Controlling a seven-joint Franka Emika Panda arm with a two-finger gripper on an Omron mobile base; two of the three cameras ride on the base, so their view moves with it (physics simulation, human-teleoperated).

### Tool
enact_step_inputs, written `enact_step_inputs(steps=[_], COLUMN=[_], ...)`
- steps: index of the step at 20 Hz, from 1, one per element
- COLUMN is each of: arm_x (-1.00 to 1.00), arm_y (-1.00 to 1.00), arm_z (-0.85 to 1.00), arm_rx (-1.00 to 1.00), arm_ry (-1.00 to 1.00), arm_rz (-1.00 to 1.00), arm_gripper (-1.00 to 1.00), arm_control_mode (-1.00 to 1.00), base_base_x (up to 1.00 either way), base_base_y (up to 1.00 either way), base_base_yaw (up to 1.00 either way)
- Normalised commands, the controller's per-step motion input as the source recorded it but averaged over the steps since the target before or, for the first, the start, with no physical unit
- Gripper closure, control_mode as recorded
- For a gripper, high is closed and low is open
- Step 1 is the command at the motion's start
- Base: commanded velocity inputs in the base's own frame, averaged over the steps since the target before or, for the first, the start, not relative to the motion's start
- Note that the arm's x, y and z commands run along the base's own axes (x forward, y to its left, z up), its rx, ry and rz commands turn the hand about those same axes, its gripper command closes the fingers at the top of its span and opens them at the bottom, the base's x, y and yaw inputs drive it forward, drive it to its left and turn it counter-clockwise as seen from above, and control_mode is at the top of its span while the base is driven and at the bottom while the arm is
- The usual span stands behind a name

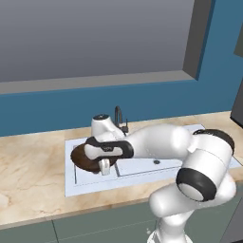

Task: Pick the lemon from the cabinet and place it in the bowl. Then pick the bowl and place it in the sink. Then turn on the sink facuet.

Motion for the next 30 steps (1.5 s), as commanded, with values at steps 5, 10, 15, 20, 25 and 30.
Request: enact_step_inputs(steps=[5,10,15,20,25,30], arm_x=[-0.74,-0.67,-0.69,-0.94,-0.81,-0.11], arm_y=[-0.23,-0.36,-0.47,-0.62,-0.80,-0.83], arm_z=[0.68,0.94,0.82,0.76,0.59,0.13], arm_rx=[0.00,0.06,0.09,0.18,0.26,0.31], arm_ry=[0.00,0.00,0.00,0.00,0.00,0.00], arm_rz=[-0.05,-0.09,-0.08,-0.05,-0.06,-0.02], arm_gripper=[-1.00,-1.00,-1.00,-1.00,-1.00,-1.00], arm_control_mode=[-1.00,-1.00,-1.00,-1.00,-1.00,-1.00], base_base_x=[0.00,0.00,0.00,0.00,0.00,0.00], base_base_y=[0.00,0.00,0.00,0.00,0.00,0.00], base_base_yaw=[0.00,0.00,0.00,0.00,0.00,0.00])
